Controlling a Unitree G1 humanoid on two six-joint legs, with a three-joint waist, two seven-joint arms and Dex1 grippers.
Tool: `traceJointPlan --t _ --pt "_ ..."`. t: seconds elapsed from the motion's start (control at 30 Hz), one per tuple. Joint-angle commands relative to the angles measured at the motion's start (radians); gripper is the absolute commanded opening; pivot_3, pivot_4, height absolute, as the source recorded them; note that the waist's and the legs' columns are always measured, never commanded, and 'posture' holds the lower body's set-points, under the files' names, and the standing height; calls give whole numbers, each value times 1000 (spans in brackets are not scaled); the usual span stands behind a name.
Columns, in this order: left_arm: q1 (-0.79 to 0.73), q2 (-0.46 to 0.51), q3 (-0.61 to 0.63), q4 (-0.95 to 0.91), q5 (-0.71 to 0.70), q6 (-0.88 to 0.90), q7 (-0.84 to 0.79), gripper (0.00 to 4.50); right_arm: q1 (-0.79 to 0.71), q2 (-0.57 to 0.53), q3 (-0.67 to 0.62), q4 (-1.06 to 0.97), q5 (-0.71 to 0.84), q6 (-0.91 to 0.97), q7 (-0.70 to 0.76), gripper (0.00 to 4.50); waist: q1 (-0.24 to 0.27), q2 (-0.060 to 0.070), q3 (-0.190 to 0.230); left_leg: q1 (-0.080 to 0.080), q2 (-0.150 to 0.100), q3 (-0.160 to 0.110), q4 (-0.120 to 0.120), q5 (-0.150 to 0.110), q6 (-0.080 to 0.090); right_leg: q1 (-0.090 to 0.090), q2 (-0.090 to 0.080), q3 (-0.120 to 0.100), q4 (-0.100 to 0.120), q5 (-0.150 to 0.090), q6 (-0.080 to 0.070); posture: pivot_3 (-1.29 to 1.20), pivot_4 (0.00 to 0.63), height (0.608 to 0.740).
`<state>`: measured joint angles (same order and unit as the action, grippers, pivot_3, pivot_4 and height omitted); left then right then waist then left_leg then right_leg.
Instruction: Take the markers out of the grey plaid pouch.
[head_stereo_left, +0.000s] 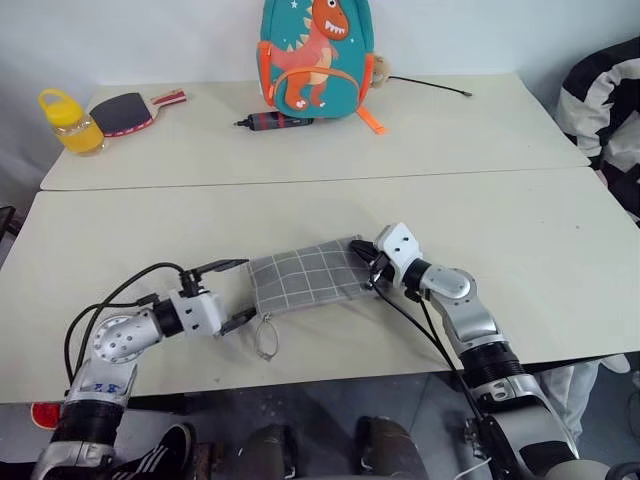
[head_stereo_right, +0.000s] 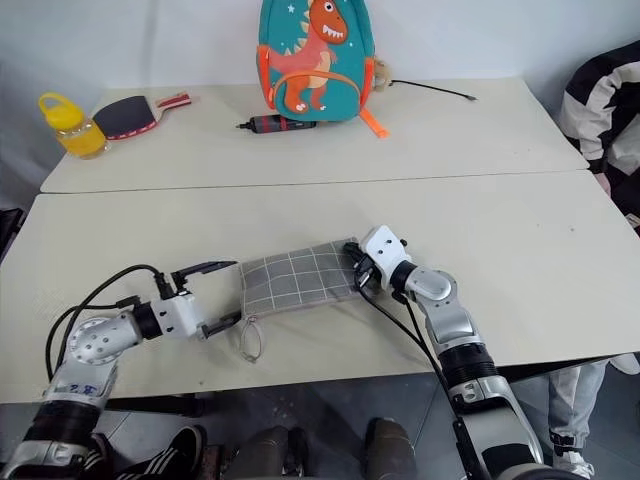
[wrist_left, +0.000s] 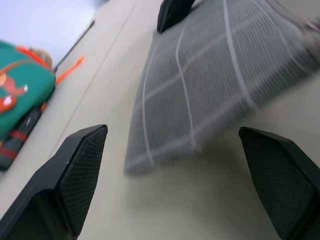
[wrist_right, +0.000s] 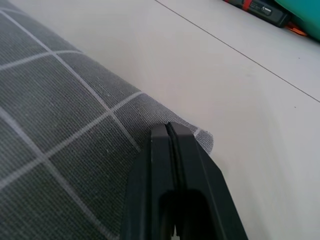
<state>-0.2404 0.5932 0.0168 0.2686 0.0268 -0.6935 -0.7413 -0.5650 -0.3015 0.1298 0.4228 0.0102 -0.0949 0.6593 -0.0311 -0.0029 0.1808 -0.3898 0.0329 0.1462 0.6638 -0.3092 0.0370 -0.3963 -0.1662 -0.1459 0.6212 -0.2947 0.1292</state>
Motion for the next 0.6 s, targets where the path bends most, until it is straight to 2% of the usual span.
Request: traceJointPlan --t 0.03,0.07,0.17,0.47,0.6 --pt "-24 -4 -28 21 -6 -14 3 4500 13 -5 -2 -18 -2 -5 -5 42 -1 0 0 0 0 0 0 0 0 0 0 0 0 0 0 0 150 740" --pt "-30 -6 -40 26 -15 -12 -8 4082 15 -6 -4 -25 0 -3 -5 0 -1 0 0 0 0 0 0 0 0 0 0 0 0 0 0 0 150 740" --pt "-34 0 -56 34 -26 -20 -18 3195 22 -12 -8 -41 1 0 -6 0 -1 0 0 0 0 0 0 0 0 0 0 0 0 0 0 0 150 740" --pt "-8 24 -37 28 -63 -13 -17 124 22 -18 -25 -65 21 17 3 0 -1 0 0 0 0 0 0 0 0 0 0 0 0 0 0 0 150 740" --pt "9 32 -25 9 -58 -6 6 27 -2 -15 -33 -93 45 34 20 0 -2 0 0 0 0 0 0 0 0 0 0 0 0 0 0 0 150 740"
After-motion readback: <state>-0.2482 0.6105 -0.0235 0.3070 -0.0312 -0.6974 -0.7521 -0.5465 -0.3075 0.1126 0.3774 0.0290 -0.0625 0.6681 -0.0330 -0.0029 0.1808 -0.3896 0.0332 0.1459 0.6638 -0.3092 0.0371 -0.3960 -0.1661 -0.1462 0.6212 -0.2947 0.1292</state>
